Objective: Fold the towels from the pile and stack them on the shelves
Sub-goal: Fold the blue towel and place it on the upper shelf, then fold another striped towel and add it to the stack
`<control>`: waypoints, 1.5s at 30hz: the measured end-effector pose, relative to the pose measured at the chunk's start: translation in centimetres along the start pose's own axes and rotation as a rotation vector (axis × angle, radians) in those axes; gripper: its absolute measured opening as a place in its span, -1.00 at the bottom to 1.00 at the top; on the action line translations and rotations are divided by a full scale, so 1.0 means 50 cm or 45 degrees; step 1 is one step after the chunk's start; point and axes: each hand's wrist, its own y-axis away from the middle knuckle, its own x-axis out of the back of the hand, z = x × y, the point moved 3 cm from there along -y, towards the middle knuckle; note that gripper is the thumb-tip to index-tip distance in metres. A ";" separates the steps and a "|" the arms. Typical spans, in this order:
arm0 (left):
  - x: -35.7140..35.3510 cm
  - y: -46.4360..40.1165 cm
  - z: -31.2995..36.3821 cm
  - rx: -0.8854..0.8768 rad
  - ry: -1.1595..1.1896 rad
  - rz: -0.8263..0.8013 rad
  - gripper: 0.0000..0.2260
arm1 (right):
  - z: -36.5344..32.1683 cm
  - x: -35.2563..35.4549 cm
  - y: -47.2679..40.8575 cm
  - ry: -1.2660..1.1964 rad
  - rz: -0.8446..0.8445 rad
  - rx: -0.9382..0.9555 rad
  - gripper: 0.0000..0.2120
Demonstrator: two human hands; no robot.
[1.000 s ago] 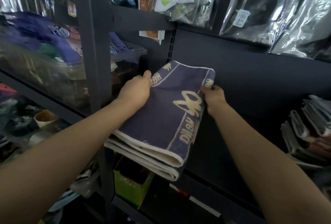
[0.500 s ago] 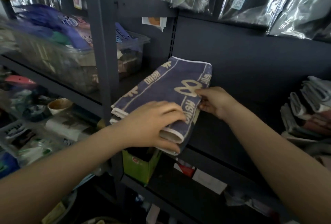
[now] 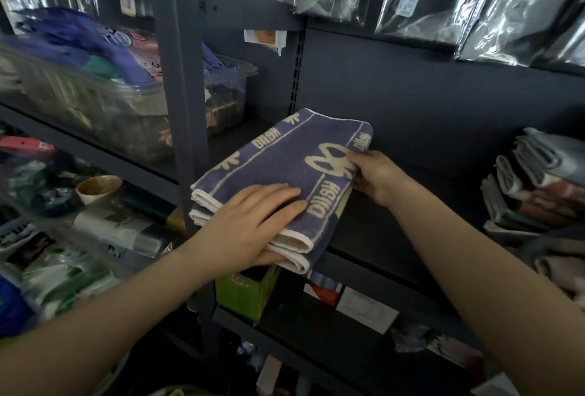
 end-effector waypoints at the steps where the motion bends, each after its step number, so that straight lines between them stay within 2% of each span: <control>1: -0.004 0.001 -0.006 0.006 -0.027 -0.010 -0.45 | 0.003 -0.007 -0.006 -0.002 -0.002 0.028 -0.60; 6: -0.011 -0.025 -0.014 0.034 -0.032 0.089 -0.63 | 0.011 -0.034 -0.029 0.141 0.144 0.244 -0.49; 9: -0.018 -0.047 -0.012 0.017 -0.015 0.073 -0.65 | -0.009 -0.039 -0.025 0.598 0.245 0.526 -0.58; 11: -0.017 -0.044 -0.014 -0.011 0.106 0.039 -0.61 | -0.027 -0.051 0.003 0.858 0.143 0.809 -0.67; 13: -0.008 -0.036 -0.019 0.023 0.264 0.033 -0.57 | -0.026 -0.071 0.031 0.980 -0.114 0.940 -0.68; 14: -0.005 -0.034 -0.020 0.062 0.332 0.045 -0.57 | -0.020 -0.073 0.039 1.039 -0.214 0.939 -0.66; 16: -0.002 -0.036 -0.019 0.183 0.449 0.085 -0.60 | -0.005 -0.064 0.034 1.129 -0.284 0.888 -0.60; 20: 0.001 -0.063 0.002 0.386 0.435 0.112 -0.68 | 0.009 -0.027 0.014 1.269 -0.109 0.727 -0.51; 23: 0.021 -0.102 0.021 0.474 0.348 0.030 -0.64 | -0.005 0.001 0.030 1.381 0.005 0.725 -0.51; 25: 0.035 -0.136 0.037 0.520 0.378 0.002 -0.57 | -0.025 0.027 0.064 1.446 0.018 0.805 -0.52; 28: 0.042 -0.187 0.074 0.507 0.536 0.036 -0.57 | -0.053 0.095 0.137 1.624 0.077 0.953 -0.50; 31: 0.043 -0.241 0.128 0.447 0.658 0.074 -0.64 | -0.076 0.202 0.210 1.781 0.264 1.043 -0.58; 34: 0.032 -0.295 0.190 0.416 0.730 0.062 -0.76 | -0.101 0.325 0.277 1.787 0.481 1.057 -0.63; 39: 0.012 -0.366 0.300 0.368 0.841 -0.003 -0.79 | -0.116 0.517 0.366 1.867 0.772 0.918 -0.59; 43: 0.012 -0.399 0.370 0.348 0.878 0.023 -0.80 | -0.117 0.615 0.405 2.045 0.796 0.722 -0.44; 45: 0.015 -0.414 0.397 0.357 0.891 0.021 -0.80 | -0.119 0.642 0.408 2.103 0.777 0.675 -0.54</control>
